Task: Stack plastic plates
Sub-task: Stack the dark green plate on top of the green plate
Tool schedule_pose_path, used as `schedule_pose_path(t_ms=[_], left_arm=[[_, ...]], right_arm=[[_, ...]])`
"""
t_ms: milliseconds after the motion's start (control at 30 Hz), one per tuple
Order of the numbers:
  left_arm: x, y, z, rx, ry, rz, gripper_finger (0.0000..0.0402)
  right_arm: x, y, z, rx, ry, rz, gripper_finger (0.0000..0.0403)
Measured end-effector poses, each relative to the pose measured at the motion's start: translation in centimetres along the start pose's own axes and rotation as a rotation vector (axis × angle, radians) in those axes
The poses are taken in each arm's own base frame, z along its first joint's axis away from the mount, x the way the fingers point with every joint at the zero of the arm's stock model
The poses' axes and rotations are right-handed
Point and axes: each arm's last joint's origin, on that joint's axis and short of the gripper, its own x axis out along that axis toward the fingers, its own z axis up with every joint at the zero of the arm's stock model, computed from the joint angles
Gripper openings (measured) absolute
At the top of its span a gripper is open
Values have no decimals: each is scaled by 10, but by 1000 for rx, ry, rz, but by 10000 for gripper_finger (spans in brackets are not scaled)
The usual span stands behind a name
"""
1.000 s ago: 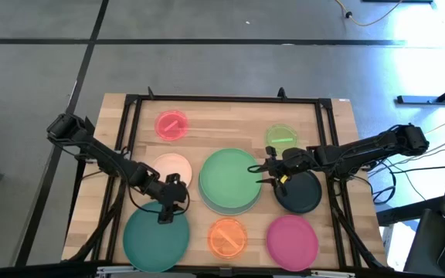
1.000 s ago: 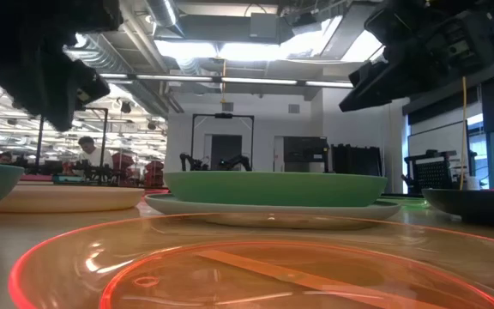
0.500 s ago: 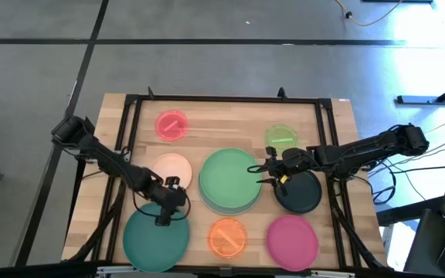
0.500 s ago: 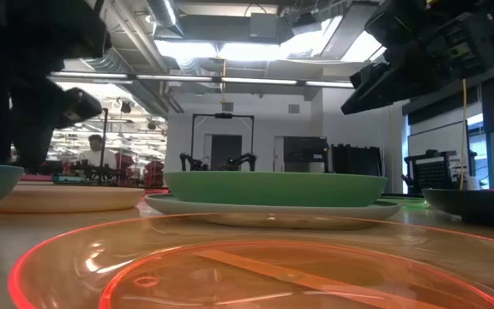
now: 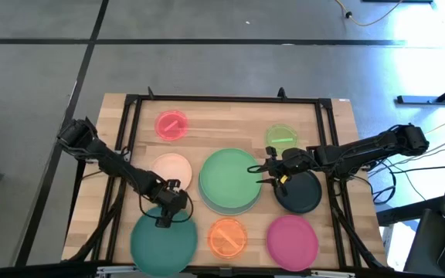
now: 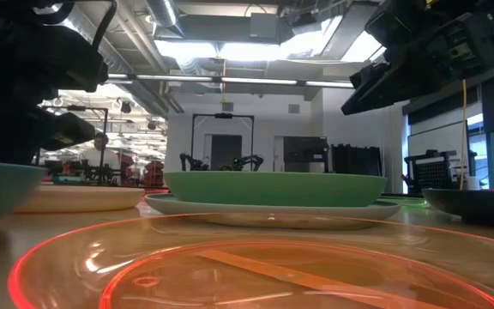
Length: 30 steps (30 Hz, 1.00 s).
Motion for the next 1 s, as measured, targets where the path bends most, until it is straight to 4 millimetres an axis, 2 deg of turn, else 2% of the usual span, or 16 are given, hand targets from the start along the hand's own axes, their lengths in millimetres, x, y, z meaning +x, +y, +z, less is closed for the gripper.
schedule_pose_path(t_ms=[167, 367, 767, 1000], left_arm=[[-1, -2, 1, -7, 4, -43, 10], [-8, 2, 3, -84, 14, -94, 5], [-69, 10, 2, -224, -212, -78, 5], [-97, 14, 0, -246, -365, -58, 7]], right_arm=[[0, 0, 0, 0, 0, 0, 159], [0, 0, 0, 0, 0, 0, 159], [0, 0, 0, 25, 2, 0, 159], [0, 0, 0, 25, 1, -10, 159]])
